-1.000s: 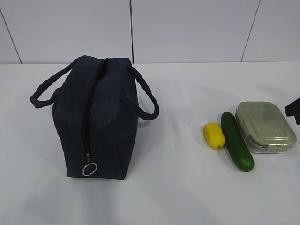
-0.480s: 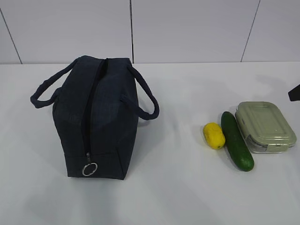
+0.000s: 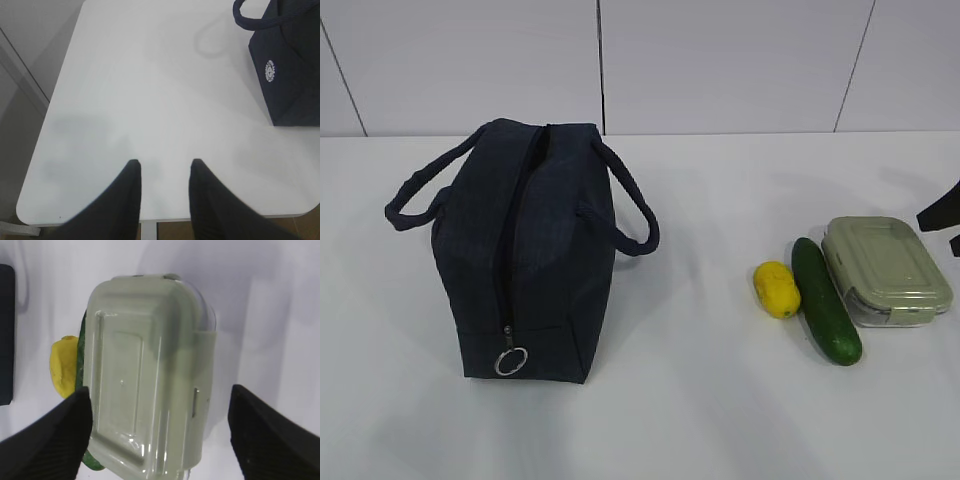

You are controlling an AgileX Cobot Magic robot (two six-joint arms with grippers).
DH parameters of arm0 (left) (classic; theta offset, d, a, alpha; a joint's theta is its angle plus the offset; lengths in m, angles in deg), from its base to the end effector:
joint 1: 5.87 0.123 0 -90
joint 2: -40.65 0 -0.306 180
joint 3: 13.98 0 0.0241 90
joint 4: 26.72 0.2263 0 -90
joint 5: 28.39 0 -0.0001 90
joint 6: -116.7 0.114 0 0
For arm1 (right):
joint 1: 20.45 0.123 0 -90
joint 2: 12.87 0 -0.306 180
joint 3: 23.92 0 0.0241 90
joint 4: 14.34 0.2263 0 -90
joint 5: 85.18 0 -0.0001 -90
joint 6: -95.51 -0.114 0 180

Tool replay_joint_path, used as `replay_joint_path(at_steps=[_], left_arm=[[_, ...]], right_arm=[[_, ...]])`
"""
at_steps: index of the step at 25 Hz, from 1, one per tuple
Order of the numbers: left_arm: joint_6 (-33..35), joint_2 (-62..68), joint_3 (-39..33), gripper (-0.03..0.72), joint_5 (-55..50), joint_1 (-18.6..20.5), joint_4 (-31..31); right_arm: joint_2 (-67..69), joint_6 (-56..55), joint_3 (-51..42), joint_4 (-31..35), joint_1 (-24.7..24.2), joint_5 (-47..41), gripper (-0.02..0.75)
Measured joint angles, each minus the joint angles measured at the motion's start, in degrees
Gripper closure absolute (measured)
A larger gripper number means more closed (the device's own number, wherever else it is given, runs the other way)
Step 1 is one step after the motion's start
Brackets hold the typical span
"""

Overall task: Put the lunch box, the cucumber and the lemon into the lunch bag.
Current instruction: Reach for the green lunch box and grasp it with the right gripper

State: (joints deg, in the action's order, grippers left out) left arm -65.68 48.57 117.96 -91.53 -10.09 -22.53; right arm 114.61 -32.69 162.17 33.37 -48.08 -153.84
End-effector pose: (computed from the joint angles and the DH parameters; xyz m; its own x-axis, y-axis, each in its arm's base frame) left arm -0.0290 0.0096 0.2564 -0.4845 0.0273 -0.8744 0.0125 0.9996 0.0243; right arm 0.3820 -0.1113 0.1860 -0.9418 0.0840 -0.3255 -0.1402 0.7818 0.6075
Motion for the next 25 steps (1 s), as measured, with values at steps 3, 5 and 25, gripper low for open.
replay_joint_path(at_steps=[3, 5, 25], left_arm=[[0.0, 0.0, 0.0, 0.451, 0.0, 0.0, 0.0], [0.0, 0.0, 0.0, 0.451, 0.0, 0.0, 0.0], [0.0, 0.0, 0.0, 0.451, 0.0, 0.0, 0.0]], right_arm=[[1.1, -0.1, 0.0, 1.1, -0.5, 0.1, 0.099], [1.2, -0.1, 0.0, 1.6, -0.5, 0.1, 0.099], [5.9, 2.7, 0.1, 6.8, -0.5, 0.6, 0.111]])
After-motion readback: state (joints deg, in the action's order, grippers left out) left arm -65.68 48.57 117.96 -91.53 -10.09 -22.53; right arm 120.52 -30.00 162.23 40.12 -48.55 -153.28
